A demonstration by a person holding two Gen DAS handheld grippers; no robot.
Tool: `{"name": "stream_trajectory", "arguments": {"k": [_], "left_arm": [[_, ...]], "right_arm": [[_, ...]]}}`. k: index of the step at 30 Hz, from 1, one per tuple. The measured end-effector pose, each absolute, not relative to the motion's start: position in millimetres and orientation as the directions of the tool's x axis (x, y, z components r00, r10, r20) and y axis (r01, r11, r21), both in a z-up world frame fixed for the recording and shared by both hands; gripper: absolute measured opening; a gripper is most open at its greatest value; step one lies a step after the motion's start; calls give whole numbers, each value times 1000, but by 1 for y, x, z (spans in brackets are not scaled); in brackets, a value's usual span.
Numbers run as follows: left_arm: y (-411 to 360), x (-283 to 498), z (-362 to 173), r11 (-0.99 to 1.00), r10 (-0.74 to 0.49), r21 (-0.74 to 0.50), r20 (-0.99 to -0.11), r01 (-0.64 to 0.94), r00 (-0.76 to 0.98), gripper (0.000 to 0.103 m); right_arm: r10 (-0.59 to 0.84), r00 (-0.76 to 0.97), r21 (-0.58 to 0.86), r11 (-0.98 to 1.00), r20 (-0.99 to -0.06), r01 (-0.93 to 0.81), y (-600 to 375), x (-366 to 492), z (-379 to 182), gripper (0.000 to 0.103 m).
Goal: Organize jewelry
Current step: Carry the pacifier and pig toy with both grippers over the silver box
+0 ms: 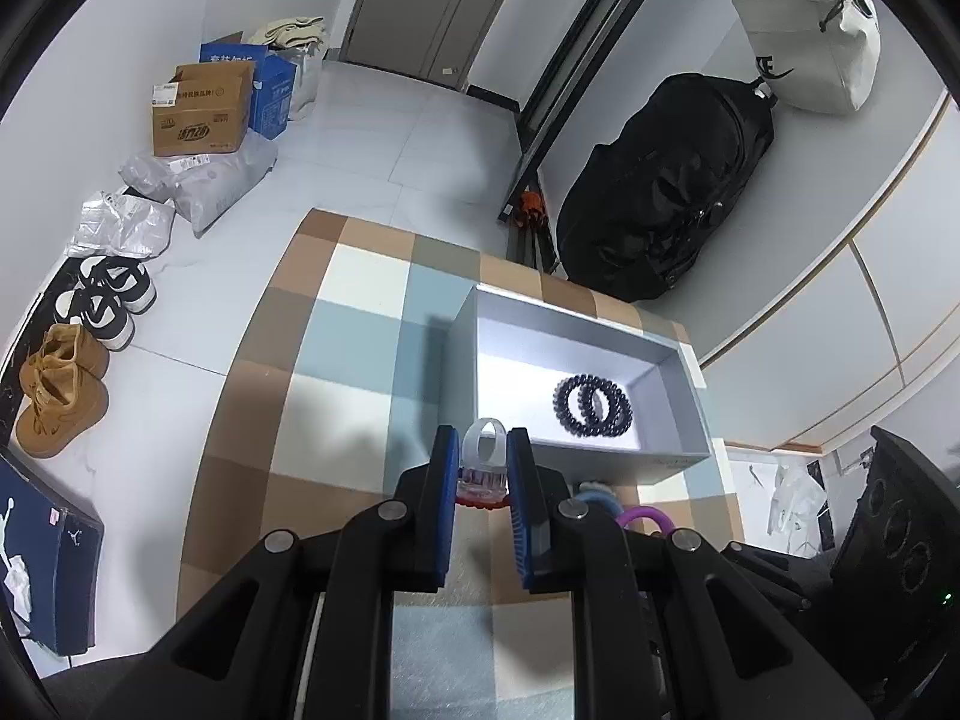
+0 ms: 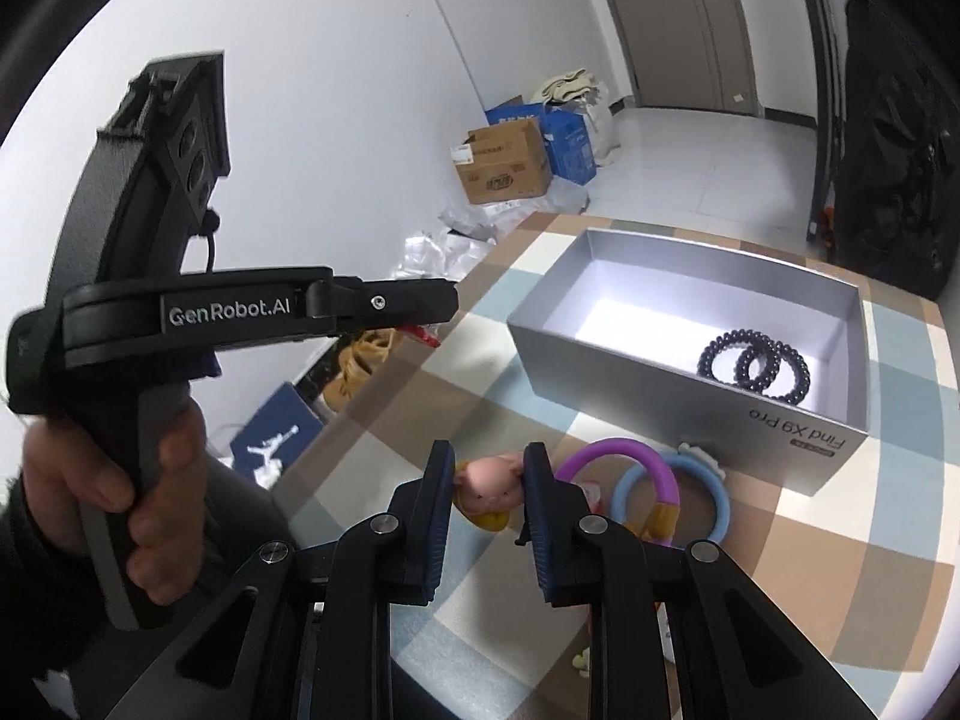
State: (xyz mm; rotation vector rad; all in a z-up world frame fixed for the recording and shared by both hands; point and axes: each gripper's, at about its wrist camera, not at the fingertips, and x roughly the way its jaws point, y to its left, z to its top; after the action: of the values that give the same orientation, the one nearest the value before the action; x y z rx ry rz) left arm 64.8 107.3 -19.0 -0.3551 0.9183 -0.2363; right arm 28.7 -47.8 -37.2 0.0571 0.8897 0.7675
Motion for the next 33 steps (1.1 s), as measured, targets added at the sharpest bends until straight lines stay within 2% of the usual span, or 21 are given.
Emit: {"name": "stream_trajectory", "arguments": {"k": [13, 25, 33], "left_arm": [[82, 92, -7, 892, -394, -446, -701, 65, 594, 11], [62, 119, -15, 896, -422, -424, -719, 133, 552, 11], [54, 136, -25, 878, -461, -458, -731, 139, 502, 11]], "right_arm": [[643, 492, 385, 756, -586, -529, -85, 60, 2, 22], [628, 509, 453, 778, -589, -435, -104, 105, -7, 22], [631, 484, 519, 775, -606, -360, -115, 130, -25, 22]]}}
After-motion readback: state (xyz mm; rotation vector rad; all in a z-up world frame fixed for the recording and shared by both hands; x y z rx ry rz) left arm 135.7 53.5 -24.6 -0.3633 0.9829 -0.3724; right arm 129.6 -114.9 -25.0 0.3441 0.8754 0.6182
